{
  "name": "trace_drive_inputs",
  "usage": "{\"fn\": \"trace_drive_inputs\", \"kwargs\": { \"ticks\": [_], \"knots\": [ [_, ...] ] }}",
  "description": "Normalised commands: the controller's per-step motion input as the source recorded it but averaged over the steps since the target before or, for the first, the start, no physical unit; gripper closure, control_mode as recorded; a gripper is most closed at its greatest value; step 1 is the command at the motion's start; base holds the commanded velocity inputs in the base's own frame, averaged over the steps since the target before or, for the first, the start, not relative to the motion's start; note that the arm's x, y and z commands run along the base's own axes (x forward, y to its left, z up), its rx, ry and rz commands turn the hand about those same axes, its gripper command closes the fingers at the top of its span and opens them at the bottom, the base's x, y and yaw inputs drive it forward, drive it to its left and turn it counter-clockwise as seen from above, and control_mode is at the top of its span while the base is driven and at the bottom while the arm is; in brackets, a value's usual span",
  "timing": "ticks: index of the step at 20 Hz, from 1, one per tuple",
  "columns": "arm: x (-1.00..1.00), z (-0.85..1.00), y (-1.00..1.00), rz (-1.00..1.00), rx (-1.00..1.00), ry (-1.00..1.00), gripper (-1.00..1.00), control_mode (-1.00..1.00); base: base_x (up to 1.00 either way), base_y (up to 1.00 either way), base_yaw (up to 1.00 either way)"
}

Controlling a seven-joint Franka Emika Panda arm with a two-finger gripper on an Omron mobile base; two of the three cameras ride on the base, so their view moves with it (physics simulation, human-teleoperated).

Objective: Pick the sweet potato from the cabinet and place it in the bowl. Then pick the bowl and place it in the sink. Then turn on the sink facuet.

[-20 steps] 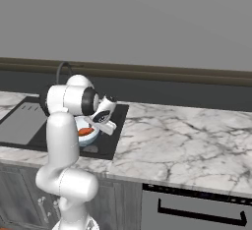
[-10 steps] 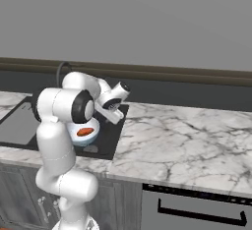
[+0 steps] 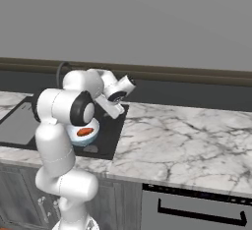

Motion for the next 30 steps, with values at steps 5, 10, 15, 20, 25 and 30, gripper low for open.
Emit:
{"fn": "trace_drive_inputs", "kwargs": {
  "ticks": [5, 10, 15, 20, 25, 30],
  "knots": [
    [0.00, 0.17, 0.31, -0.18, 0.16, 0.09, -1.00, -1.00, 0.00, 0.00, 0.00],
    [0.01, 0.24, 0.62, -0.43, 0.23, 0.16, -1.00, -1.00, 0.00, 0.00, 0.00],
    [0.19, 0.00, 0.70, -0.47, 0.17, 0.24, -1.00, -1.00, 0.00, 0.00, 0.00],
    [0.23, 0.06, 0.18, -0.41, 0.26, 0.32, -1.00, -1.00, 0.00, 0.00, 0.00],
    [0.24, 0.03, 0.00, -0.33, 0.31, 0.31, -1.00, -1.00, 0.00, 0.00, 0.00],
    [0.36, 0.00, 0.00, -0.21, 0.24, 0.17, -1.00, -1.00, 0.00, 0.00, 0.00]
  ]
}}
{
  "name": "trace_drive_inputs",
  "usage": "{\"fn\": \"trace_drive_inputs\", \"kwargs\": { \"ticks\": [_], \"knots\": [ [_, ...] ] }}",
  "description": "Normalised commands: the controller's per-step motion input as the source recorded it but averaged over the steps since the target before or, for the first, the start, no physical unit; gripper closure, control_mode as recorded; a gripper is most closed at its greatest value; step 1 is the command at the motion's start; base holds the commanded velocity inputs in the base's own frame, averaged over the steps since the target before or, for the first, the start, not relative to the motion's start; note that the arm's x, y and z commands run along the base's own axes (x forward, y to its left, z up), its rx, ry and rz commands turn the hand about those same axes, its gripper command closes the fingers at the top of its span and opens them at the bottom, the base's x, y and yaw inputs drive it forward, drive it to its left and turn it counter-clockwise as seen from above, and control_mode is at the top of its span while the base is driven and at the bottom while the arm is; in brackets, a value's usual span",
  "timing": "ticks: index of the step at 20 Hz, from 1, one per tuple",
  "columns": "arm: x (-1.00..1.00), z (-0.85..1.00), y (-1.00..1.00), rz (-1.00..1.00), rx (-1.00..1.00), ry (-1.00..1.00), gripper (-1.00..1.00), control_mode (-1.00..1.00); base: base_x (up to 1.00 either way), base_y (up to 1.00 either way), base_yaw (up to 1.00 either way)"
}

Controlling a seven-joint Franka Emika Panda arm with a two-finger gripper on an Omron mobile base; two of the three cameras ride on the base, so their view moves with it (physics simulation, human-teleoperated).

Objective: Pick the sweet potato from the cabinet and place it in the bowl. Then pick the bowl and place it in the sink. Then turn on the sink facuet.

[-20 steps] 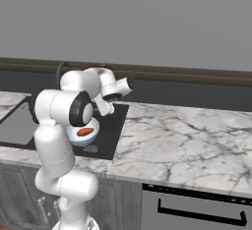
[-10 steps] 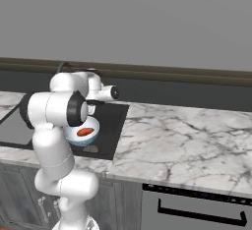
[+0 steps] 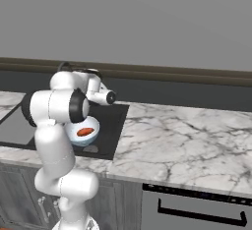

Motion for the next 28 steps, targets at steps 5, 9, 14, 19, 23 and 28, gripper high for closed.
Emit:
{"fn": "trace_drive_inputs", "kwargs": {
  "ticks": [5, 9, 14, 19, 23, 28],
  "knots": [
    [0.06, -0.04, 0.00, -0.01, 0.09, 0.09, -1.00, -1.00, 0.00, 0.00, 0.00],
    [0.20, -0.04, 0.02, 0.00, 0.05, 0.01, -1.00, -1.00, 0.00, 0.00, 0.00],
    [0.39, 0.00, 0.13, 0.00, 0.10, 0.00, -1.00, -1.00, 0.00, 0.00, 0.00],
    [0.34, -0.12, 0.43, 0.00, 0.04, 0.00, -1.00, -1.00, 0.00, 0.00, 0.00],
    [0.39, -0.04, 0.35, 0.00, 0.04, 0.01, -1.00, -1.00, 0.00, 0.00, 0.00],
    [0.50, -0.03, 0.11, 0.00, 0.07, 0.04, -1.00, -1.00, 0.00, 0.00, 0.00]
  ]
}}
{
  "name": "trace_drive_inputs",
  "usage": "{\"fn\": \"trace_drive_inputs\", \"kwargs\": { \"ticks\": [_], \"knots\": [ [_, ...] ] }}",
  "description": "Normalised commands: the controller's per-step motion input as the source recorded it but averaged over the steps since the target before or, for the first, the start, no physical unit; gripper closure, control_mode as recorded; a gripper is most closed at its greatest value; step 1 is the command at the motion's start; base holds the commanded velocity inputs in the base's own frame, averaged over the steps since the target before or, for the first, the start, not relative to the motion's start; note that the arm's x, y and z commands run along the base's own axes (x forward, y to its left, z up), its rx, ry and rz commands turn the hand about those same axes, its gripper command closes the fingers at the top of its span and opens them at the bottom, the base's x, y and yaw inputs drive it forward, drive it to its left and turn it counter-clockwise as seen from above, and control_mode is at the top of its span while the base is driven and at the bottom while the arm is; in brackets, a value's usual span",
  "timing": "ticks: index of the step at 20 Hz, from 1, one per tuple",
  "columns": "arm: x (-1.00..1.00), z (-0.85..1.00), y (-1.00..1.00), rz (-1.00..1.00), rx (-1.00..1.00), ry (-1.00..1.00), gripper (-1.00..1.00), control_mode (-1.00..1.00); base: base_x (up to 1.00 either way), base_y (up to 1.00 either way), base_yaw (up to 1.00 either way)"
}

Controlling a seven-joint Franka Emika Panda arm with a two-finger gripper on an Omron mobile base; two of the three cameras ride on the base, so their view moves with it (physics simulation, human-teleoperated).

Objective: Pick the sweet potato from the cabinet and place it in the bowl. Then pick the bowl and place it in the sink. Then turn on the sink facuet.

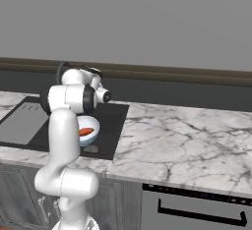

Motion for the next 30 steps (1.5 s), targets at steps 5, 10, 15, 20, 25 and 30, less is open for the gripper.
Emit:
{"fn": "trace_drive_inputs", "kwargs": {
  "ticks": [5, 10, 15, 20, 25, 30],
  "knots": [
    [0.51, -0.21, 0.00, 0.00, 0.09, 0.07, -1.00, -1.00, 0.00, 0.00, 0.00],
    [0.48, -0.28, 0.00, 0.00, 0.08, 0.05, -1.00, -1.00, 0.00, 0.00, 0.00],
    [0.35, -0.07, 0.00, -0.02, 0.08, 0.03, -1.00, -1.00, 0.00, 0.00, 0.00],
    [0.07, 0.00, 0.00, -0.05, 0.09, 0.05, -1.00, -1.00, 0.00, 0.00, 0.00],
    [0.00, 0.00, -0.13, -0.05, 0.12, 0.11, 1.00, -1.00, 0.00, 0.00, 0.00],
    [0.00, 0.00, -0.62, -0.07, 0.18, 0.06, 1.00, -1.00, 0.00, 0.00, 0.00]
  ]
}}
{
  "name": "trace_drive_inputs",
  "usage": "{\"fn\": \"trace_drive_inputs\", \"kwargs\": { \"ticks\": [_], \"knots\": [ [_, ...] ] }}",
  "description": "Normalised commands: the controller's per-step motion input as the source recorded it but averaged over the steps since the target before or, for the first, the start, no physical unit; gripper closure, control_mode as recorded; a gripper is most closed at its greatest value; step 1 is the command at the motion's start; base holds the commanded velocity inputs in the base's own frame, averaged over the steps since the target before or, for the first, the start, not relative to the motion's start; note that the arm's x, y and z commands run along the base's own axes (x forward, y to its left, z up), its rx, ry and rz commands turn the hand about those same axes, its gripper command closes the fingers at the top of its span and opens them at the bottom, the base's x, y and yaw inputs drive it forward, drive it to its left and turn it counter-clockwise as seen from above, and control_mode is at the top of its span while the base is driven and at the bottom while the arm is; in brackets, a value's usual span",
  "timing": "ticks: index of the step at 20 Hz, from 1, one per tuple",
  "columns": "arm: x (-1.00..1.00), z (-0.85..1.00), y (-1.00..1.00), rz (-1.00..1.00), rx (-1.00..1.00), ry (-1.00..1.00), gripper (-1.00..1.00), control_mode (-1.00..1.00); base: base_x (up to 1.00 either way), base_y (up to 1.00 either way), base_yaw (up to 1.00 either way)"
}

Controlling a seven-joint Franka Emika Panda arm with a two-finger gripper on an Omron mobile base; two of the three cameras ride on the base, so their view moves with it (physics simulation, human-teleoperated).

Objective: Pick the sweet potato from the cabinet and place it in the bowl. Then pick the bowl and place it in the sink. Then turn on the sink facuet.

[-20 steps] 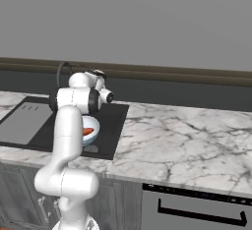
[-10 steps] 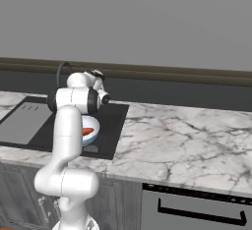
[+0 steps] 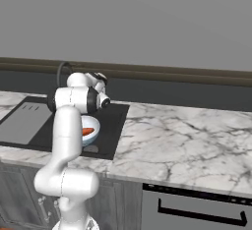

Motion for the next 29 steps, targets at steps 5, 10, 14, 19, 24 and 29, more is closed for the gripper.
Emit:
{"fn": "trace_drive_inputs", "kwargs": {
  "ticks": [5, 10, 14, 19, 24, 29],
  "knots": [
    [-0.04, 0.00, -0.88, -0.06, 0.23, 0.02, 1.00, -1.00, 0.00, 0.00, 0.00],
    [-0.17, 0.00, -1.00, -0.05, 0.28, 0.00, 1.00, -1.00, 0.00, 0.00, 0.00],
    [-0.11, 0.00, -1.00, -0.05, 0.29, 0.00, 1.00, -1.00, 0.00, 0.00, 0.00],
    [-0.02, 0.00, -0.91, -0.04, 0.24, 0.03, 1.00, -1.00, 0.00, 0.00, 0.00],
    [0.00, 0.00, -0.40, -0.01, 0.15, 0.02, 1.00, -1.00, 0.00, 0.00, 0.00],
    [0.00, 0.00, -0.01, 0.00, 0.03, 0.03, 1.00, -1.00, 0.00, 0.00, 0.00]
  ]
}}
